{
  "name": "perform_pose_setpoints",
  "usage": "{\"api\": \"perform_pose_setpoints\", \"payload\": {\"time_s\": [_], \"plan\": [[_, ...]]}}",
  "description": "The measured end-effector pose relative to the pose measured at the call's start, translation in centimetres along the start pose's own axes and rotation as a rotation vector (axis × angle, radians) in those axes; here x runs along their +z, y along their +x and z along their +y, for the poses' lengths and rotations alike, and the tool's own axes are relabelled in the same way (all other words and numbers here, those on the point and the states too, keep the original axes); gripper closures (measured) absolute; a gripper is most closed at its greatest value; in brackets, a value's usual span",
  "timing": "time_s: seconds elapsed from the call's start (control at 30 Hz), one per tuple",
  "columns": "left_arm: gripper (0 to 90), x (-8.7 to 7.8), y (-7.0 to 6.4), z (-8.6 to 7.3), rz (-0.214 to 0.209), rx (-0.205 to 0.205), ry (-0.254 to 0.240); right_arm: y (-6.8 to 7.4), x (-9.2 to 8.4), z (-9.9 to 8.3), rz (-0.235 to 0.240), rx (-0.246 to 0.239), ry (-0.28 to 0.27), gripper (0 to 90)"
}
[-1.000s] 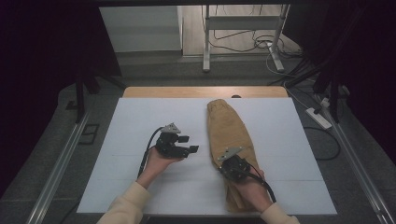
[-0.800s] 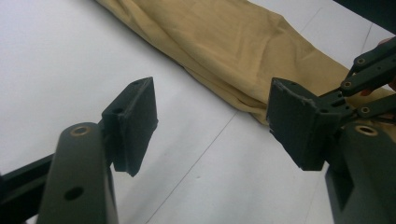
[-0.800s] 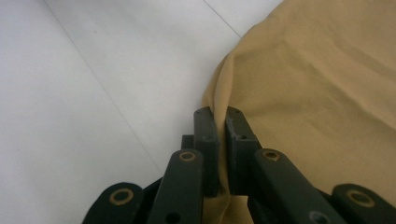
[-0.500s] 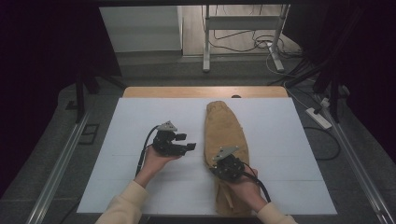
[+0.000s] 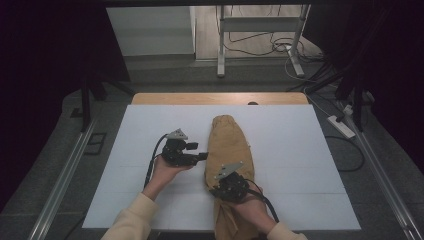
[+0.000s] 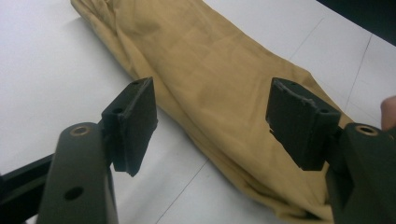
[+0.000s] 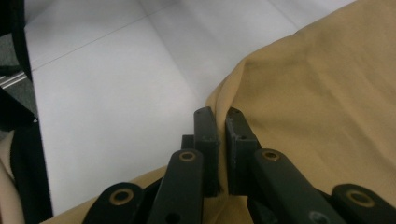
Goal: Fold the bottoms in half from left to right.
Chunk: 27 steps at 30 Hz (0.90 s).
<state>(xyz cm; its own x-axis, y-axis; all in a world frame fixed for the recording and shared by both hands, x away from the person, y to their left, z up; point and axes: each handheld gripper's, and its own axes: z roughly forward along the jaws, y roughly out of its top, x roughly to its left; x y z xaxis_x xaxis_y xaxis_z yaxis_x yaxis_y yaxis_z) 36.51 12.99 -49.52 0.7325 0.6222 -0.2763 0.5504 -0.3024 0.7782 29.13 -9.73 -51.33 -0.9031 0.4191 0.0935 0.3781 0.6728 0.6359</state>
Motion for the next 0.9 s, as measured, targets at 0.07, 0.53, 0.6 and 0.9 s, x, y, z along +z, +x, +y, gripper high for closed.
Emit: {"api": "perform_pose_setpoints", "payload": {"time_s": [0.07, 0.53, 0.6, 0.9], "plan": [[33.1, 0.0, 0.0, 0.0, 0.000, -0.001, -0.002, 0.3, 0.1, 0.0, 0.004, -0.009, 0.002, 85.0], [33.1, -0.3, 0.2, 0.0, 0.005, -0.002, -0.008, 1.6, 0.5, 0.0, 0.028, -0.028, 0.010, 85.0], [33.1, -0.4, 0.2, 0.0, 0.005, -0.002, -0.008, 1.9, 0.6, 0.0, 0.035, -0.033, 0.011, 85.0], [33.1, -0.4, 0.3, 0.0, 0.006, -0.002, -0.007, 3.5, 1.0, 0.2, 0.061, -0.052, 0.020, 84.5]]}}
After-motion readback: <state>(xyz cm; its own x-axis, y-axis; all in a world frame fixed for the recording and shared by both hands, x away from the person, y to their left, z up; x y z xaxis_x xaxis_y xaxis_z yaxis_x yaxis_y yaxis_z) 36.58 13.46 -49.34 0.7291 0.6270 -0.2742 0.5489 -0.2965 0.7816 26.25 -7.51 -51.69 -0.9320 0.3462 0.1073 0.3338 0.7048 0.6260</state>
